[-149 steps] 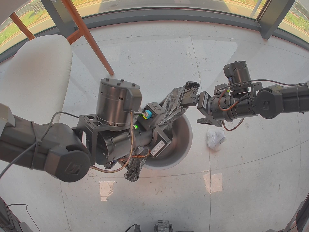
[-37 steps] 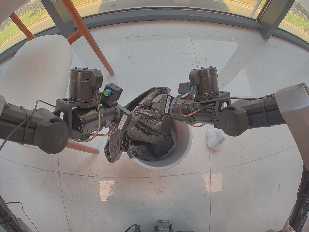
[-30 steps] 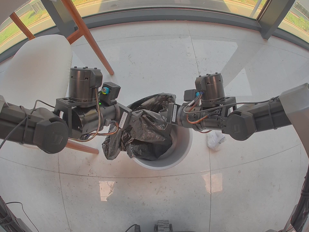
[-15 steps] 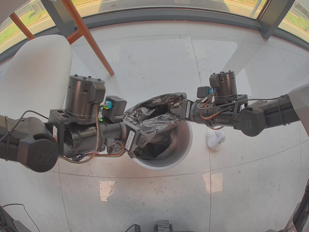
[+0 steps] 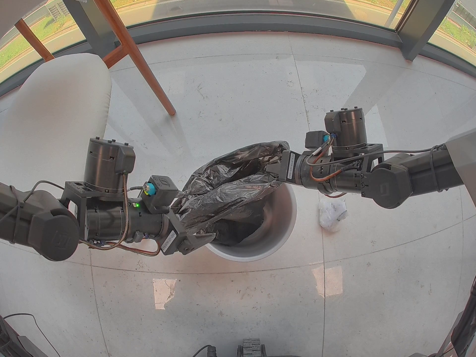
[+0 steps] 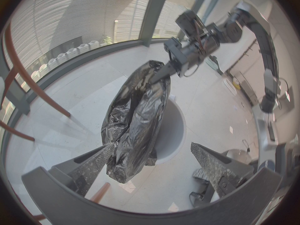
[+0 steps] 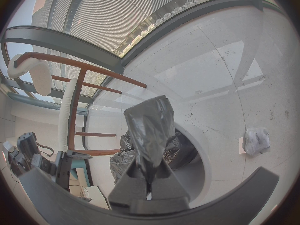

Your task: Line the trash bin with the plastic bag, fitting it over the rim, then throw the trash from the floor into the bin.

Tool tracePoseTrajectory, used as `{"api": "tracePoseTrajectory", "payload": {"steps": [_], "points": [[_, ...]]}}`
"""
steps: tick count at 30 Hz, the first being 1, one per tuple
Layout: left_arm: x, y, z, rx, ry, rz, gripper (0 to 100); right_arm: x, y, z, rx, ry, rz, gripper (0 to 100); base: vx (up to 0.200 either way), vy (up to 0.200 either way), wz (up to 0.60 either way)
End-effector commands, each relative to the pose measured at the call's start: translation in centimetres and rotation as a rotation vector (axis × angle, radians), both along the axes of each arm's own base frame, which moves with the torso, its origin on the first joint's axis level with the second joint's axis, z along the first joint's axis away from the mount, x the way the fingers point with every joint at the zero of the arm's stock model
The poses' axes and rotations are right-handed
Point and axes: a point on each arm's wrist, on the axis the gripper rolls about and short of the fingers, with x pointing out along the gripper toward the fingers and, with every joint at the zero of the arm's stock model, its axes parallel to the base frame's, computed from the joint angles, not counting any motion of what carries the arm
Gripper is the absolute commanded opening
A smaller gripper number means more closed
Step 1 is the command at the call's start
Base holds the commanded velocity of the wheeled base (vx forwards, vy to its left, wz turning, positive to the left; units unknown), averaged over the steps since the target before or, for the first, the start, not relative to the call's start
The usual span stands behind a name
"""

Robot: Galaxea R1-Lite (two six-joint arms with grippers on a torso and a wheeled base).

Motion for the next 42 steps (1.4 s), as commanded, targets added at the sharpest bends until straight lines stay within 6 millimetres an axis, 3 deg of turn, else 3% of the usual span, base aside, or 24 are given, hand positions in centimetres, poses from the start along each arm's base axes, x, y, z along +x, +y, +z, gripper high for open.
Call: {"api": "tracePoseTrajectory", "payload": {"steps": [1,14,27,28,38,42], "points": [[1.1,0.5,-2.4,0.070,0.035,-0.026,100,0.0,0.0,0.0,0.000,0.000,-0.003,0,0.000,0.000,0.00],[4.8,-1.5,-4.8,0.138,-0.119,-0.087,100,0.5,-0.3,0.3,0.009,-0.011,-0.018,0,0.000,0.000,0.00],[4.8,-3.0,-5.3,0.182,-0.135,-0.048,100,0.7,-0.4,0.4,0.012,-0.014,-0.021,0,0.000,0.000,0.00],[4.9,-3.1,-5.6,0.187,-0.132,-0.042,0,0.7,-0.4,0.4,0.012,-0.014,-0.021,0,0.000,0.000,0.00],[5.5,-3.4,-5.8,0.180,-0.141,-0.038,0,0.9,-1.0,0.7,0.015,-0.021,-0.036,0,0.000,0.000,0.00],[4.6,-4.5,-5.8,0.156,-0.121,-0.059,0,1.2,-2.0,0.8,0.009,-0.016,-0.061,0,0.000,0.000,0.00]]}}
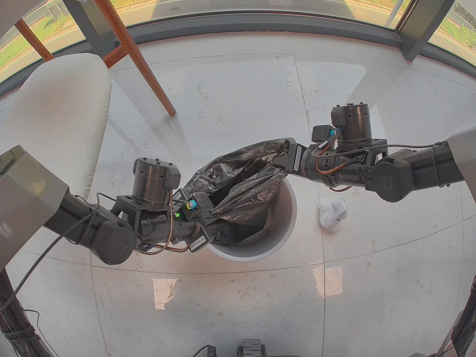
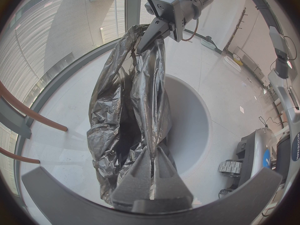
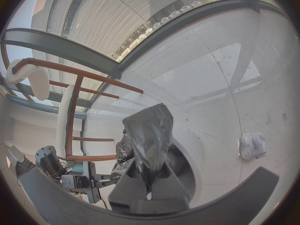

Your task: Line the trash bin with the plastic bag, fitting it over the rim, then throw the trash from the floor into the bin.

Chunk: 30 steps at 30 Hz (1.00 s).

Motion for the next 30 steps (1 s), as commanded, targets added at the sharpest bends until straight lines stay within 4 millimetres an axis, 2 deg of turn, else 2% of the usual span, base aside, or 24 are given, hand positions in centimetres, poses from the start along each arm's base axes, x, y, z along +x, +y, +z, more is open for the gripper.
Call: {"api": "tracePoseTrajectory", "payload": {"steps": [1,3,4,7,10,24,30], "points": [[-0.7,-1.1,-0.2,-0.015,0.022,-0.022,0,0.2,-0.9,0.2,-0.003,0.003,-0.021,0,0.000,0.000,0.00],[-2.6,-2.9,-0.7,-0.054,0.085,-0.039,0,0.6,-2.0,0.1,-0.011,0.007,-0.046,0,0.000,0.000,0.00],[-2.7,-2.9,-0.7,-0.055,0.088,-0.039,0,0.6,-2.1,0.1,-0.011,0.007,-0.048,0,0.000,0.000,0.00],[-5.0,-4.9,-1.0,-0.074,0.134,-0.061,0,1.0,-3.4,-0.6,-0.027,0.026,-0.079,0,0.000,0.000,0.00],[-6.1,-5.8,-1.4,-0.089,0.169,-0.076,0,1.0,-3.8,-1.0,-0.033,0.040,-0.087,0,0.000,0.000,0.00],[-6.9,-6.7,-1.7,-0.082,0.182,-0.101,0,-0.1,-4.7,-3.2,-0.103,0.089,-0.071,0,0.000,0.000,0.00],[-7.8,-7.2,-2.2,-0.067,0.197,-0.121,0,0.0,-5.1,-3.4,-0.119,0.090,-0.073,0,0.000,0.000,0.00]]}}
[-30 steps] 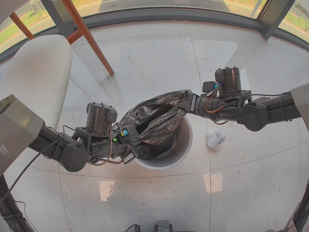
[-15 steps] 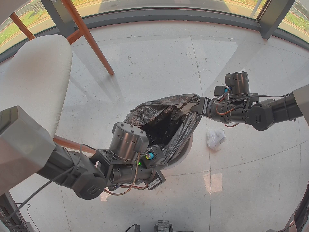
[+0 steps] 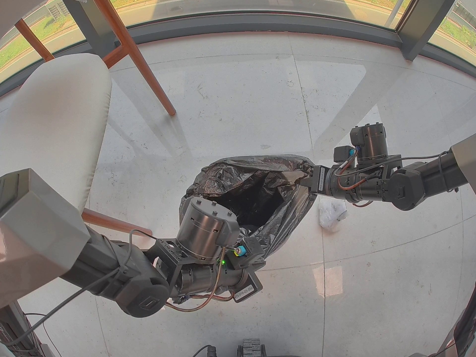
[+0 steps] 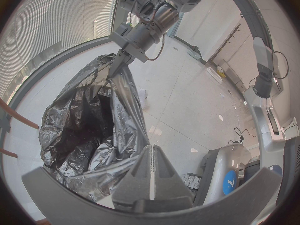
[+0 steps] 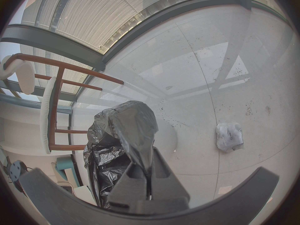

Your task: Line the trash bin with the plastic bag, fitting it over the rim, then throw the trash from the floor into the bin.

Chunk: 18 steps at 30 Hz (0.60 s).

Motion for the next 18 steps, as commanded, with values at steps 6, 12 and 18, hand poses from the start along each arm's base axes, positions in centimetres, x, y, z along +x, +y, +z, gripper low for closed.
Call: {"api": "tracePoseTrajectory", "payload": {"steps": [6,12,18], "points": [[-1.8,0.1,-1.7,0.051,0.054,-0.032,0,-0.3,-0.5,-0.8,-0.019,0.025,-0.002,0,0.000,0.000,0.00],[-1.1,-0.2,-0.9,0.025,0.018,-0.025,0,-0.5,-0.5,-1.1,-0.037,0.019,0.011,0,0.000,0.000,0.00],[-1.0,0.0,1.3,-0.011,-0.043,0.016,0,-0.5,-0.5,-1.1,-0.035,0.018,0.013,0,0.000,0.000,0.00]]}}
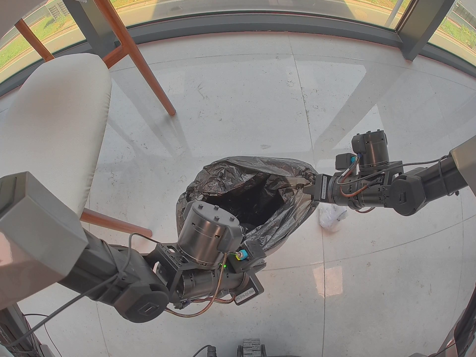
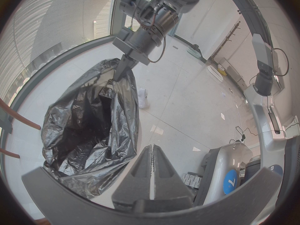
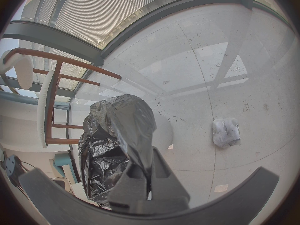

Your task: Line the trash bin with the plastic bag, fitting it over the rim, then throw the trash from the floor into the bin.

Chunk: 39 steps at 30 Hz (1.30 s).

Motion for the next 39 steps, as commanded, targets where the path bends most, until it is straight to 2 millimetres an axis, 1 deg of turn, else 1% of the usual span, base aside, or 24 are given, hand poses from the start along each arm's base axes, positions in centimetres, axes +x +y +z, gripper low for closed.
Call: {"api": "tracePoseTrajectory", "payload": {"steps": [1,3,4,7,10,15,17,22,23,24,27,28,29,31,35,39], "points": [[-0.2,0.3,1.3,-0.023,-0.026,0.008,0,0.0,0.0,0.0,0.001,-0.001,0.001,0,0.000,0.000,0.00],[-0.2,0.9,1.5,-0.020,-0.034,0.021,0,0.0,0.0,0.0,0.001,-0.001,0.003,0,0.000,0.000,0.00],[0.1,1.0,1.5,-0.019,-0.039,0.027,100,0.0,0.0,0.0,0.001,-0.001,0.003,0,0.000,0.000,0.00],[0.6,0.9,1.6,-0.023,-0.048,0.030,100,-0.1,0.1,0.0,0.002,-0.002,0.006,0,0.000,0.000,0.00],[1.2,0.5,1.0,-0.008,-0.051,0.026,100,-0.1,0.3,0.1,0.002,-0.002,0.009,0,0.000,0.000,0.00],[1.5,0.2,0.3,0.020,-0.056,0.010,100,-0.2,0.3,0.1,0.003,-0.001,0.010,0,0.000,0.000,0.00],[1.9,0.0,-0.8,0.042,-0.036,0.012,100,-0.1,0.3,0.2,0.005,-0.007,0.010,0,0.000,0.000,0.00],[3.2,-0.4,-1.6,0.044,-0.039,0.022,100,-0.1,0.3,0.3,0.006,-0.010,0.010,0,0.000,0.000,0.00],[3.2,-0.4,-1.6,0.044,-0.039,0.022,100,-0.1,0.3,0.3,0.006,-0.010,0.010,0,0.000,0.000,0.00],[3.5,-0.7,-2.1,0.047,-0.034,0.022,100,-0.1,0.4,0.3,0.006,-0.010,0.011,0,0.000,0.000,0.00],[3.8,-0.9,-2.8,0.055,-0.025,0.025,100,-0.1,0.5,0.3,0.007,-0.011,0.013,0,0.000,0.000,0.00],[3.8,-0.9,-2.8,0.055,-0.025,0.025,0,-0.1,0.5,0.3,0.007,-0.011,0.013,0,0.000,0.000,0.00],[4.0,-1.1,-3.6,0.057,-0.022,0.026,0,-0.1,0.5,0.4,0.007,-0.013,0.013,0,0.000,0.000,0.00],[4.2,-1.2,-3.8,0.053,-0.023,0.026,0,-0.1,0.5,0.3,0.007,-0.011,0.013,0,0.000,0.000,0.00],[4.4,-1.3,-3.6,0.046,-0.028,0.030,0,-0.1,0.5,0.4,0.007,-0.013,0.013,0,0.000,0.000,0.00],[4.5,-1.4,-2.9,0.028,-0.041,0.031,0,-0.1,0.3,0.5,0.009,-0.013,0.007,0,0.000,0.000,0.00]]}}
